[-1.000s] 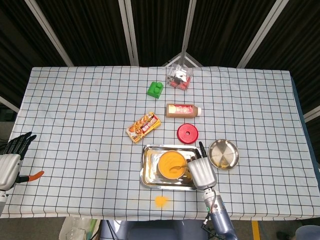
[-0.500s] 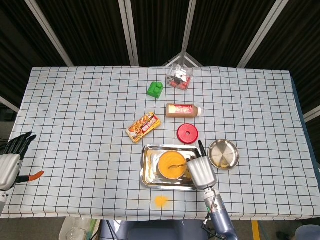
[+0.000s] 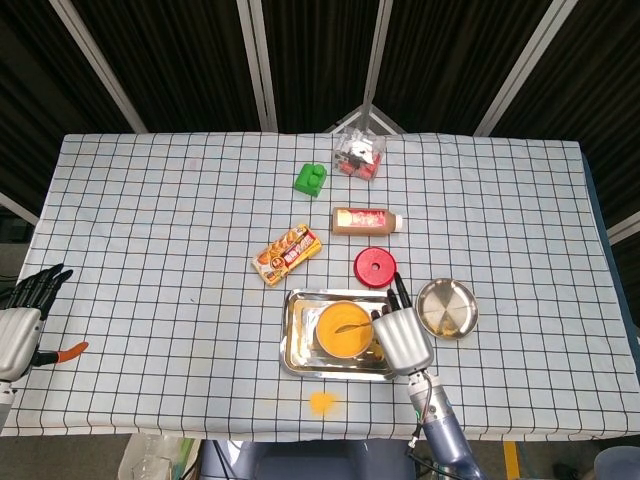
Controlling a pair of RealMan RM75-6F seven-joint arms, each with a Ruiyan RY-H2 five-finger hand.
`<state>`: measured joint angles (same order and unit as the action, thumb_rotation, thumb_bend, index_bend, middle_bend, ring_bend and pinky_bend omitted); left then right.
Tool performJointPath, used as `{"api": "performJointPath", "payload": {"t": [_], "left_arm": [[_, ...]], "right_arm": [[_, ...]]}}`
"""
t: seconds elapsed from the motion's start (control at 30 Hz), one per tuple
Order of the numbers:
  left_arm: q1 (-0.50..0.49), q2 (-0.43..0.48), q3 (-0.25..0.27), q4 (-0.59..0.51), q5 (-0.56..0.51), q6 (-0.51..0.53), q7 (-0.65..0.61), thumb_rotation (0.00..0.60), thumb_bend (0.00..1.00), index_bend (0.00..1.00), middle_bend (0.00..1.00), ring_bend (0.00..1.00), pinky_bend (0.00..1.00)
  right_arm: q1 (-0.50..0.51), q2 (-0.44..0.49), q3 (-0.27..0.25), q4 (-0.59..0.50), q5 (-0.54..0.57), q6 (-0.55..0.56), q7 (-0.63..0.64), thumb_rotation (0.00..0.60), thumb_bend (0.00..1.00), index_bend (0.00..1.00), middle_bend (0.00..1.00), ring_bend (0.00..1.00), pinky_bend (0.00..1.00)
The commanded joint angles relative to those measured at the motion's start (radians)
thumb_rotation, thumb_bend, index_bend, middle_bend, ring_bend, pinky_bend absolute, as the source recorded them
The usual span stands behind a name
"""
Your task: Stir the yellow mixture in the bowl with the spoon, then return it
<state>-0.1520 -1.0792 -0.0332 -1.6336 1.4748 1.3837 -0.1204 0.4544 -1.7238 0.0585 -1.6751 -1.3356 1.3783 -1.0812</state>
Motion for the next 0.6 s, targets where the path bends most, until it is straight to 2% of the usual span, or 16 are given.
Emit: {"api": "performJointPath", "payload": {"t": [0.03,0.37,0.6], "left_arm": [[0.000,0.000,0.000,0.000,0.000,-0.001,0.000,0.600,0.00,0.00,0.00,0.00,0.00],[0.001,0.000,-0.001,-0.001,-0.001,0.002,0.001,0.600,0.00,0.00,0.00,0.00,0.00],[0.000,-0.001,-0.002,0.000,-0.002,0.000,0.000,0.600,0.00,0.00,0.00,0.00,0.00]], "right_arm": [[0.008,0.003,-0.003,0.015,-0.021,-0.002,-0.015,0.600,0.80,0.82,0.65,0.27,0.00],[0.058,0.004,-0.048,0.198,-0.188,-0.028,-0.096,0.600,0.80,0.82,0.65,0.27,0.00],[0.088,-0.016,-0.035,0.301,-0.270,-0.026,-0.112,0.600,0.80,0.84,0.65,0.27,0.00]]}}
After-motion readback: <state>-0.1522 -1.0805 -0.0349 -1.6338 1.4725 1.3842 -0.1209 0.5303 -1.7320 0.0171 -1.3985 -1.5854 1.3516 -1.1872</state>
